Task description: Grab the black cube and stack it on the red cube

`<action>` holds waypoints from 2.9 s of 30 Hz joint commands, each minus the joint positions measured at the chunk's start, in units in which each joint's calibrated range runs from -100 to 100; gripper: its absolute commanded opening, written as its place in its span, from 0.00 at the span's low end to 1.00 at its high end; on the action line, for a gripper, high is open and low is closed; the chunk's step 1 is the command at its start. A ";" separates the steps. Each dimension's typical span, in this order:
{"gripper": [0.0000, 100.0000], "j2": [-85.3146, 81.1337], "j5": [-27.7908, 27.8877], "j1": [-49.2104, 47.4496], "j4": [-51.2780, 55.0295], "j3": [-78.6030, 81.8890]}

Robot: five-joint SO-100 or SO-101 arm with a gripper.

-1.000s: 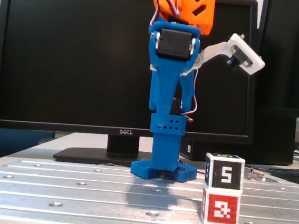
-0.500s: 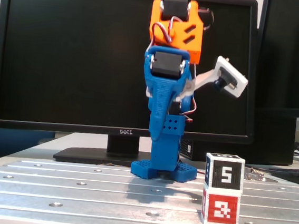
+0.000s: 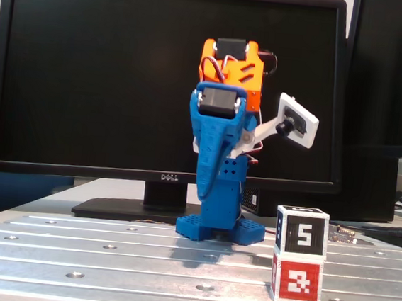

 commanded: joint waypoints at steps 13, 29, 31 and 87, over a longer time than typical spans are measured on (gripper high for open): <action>0.01 -32.65 -0.29 0.41 3.79 17.41; 0.01 -32.91 -0.24 0.33 3.70 25.91; 0.01 -32.91 -0.24 0.26 3.70 27.09; 0.01 -32.24 -3.44 0.26 6.61 27.90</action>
